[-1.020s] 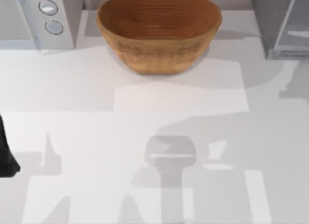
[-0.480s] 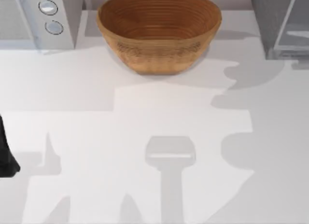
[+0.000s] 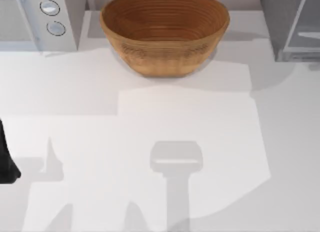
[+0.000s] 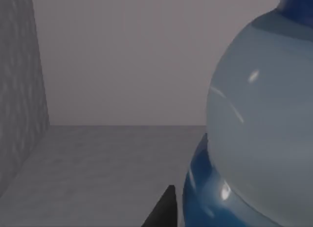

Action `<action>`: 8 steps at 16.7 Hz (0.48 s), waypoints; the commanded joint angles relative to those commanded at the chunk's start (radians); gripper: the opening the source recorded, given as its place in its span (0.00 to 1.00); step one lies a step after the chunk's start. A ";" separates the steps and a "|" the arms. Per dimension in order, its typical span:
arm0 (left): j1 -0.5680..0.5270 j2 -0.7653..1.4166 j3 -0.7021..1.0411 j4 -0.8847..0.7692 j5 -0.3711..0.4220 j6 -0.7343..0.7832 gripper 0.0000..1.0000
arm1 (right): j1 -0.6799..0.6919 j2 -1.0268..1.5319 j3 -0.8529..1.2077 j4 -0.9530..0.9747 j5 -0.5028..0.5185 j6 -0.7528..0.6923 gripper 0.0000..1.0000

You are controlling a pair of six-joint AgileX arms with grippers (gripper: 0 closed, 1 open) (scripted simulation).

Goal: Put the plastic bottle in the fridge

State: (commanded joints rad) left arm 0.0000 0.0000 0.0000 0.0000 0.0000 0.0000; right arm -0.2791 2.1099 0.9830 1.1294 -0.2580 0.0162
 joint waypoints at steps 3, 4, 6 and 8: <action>0.000 0.000 0.000 0.000 0.000 0.000 1.00 | 0.000 0.000 0.000 0.000 0.000 0.000 0.01; 0.000 0.000 0.000 0.000 0.000 0.000 1.00 | 0.005 -0.001 -0.005 -0.002 0.000 0.002 0.01; 0.000 0.000 0.000 0.000 0.000 0.000 1.00 | 0.008 0.011 0.010 -0.010 0.001 0.002 0.01; 0.000 0.000 0.000 0.000 0.000 0.000 1.00 | 0.014 0.048 0.068 -0.037 0.006 0.001 0.01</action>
State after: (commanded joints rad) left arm 0.0000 0.0000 0.0000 0.0000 0.0000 0.0000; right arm -0.2647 2.1583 1.0510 1.0925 -0.2522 0.0173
